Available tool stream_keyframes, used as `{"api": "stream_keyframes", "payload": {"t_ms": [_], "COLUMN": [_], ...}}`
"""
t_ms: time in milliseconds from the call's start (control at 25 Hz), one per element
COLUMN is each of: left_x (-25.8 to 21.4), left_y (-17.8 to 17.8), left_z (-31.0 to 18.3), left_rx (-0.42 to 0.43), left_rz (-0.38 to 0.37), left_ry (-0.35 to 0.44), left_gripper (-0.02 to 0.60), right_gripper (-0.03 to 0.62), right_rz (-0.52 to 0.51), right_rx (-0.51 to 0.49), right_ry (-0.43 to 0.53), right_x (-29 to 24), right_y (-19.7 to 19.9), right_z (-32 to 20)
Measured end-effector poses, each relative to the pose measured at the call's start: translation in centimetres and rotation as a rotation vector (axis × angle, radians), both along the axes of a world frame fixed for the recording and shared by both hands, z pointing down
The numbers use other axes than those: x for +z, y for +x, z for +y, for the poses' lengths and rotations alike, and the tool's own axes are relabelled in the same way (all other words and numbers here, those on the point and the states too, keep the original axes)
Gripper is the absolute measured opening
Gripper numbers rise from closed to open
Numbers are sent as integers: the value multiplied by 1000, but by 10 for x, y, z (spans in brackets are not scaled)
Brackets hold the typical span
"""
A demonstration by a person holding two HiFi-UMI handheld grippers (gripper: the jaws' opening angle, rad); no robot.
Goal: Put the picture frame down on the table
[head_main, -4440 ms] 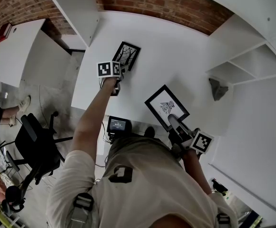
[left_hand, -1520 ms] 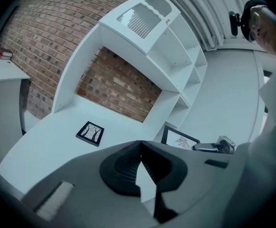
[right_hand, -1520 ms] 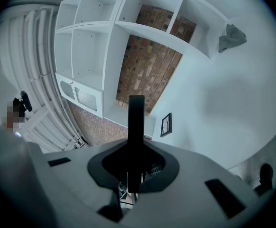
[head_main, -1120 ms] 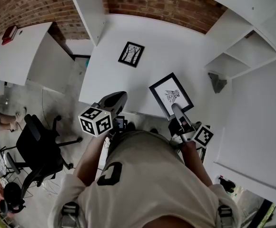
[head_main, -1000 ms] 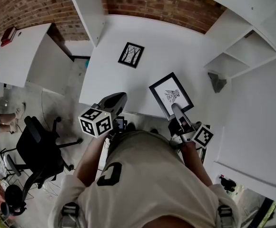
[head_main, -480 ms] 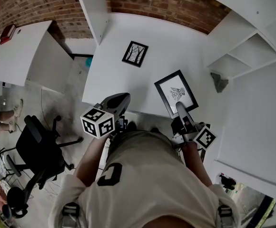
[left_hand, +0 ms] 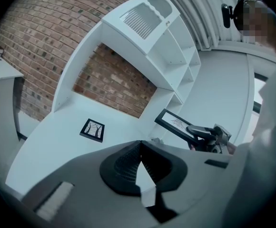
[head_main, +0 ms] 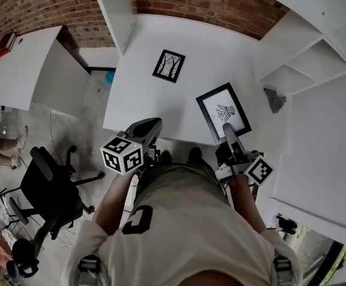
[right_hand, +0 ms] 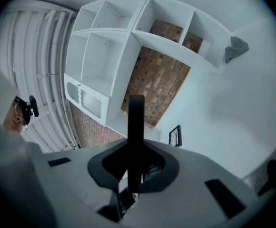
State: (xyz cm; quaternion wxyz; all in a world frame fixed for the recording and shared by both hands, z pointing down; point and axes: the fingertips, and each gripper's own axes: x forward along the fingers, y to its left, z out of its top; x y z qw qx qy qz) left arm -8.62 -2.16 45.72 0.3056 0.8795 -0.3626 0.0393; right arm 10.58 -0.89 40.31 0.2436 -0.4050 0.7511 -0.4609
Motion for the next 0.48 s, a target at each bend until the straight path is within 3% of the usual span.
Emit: {"api": "stream_keyframes", "payload": {"t_ms": [480], "left_x": [-6], "left_y": [11], "left_z": [-18], "left_rx": [-51], "left_rz": [-25], "left_ry": [5], "left_gripper": [5], "right_gripper": [25], "right_rz": [-76], "right_rx": [-39], "right_ry": [35], "right_x": [-18], "right_y": [11], "right_z": [-34]}}
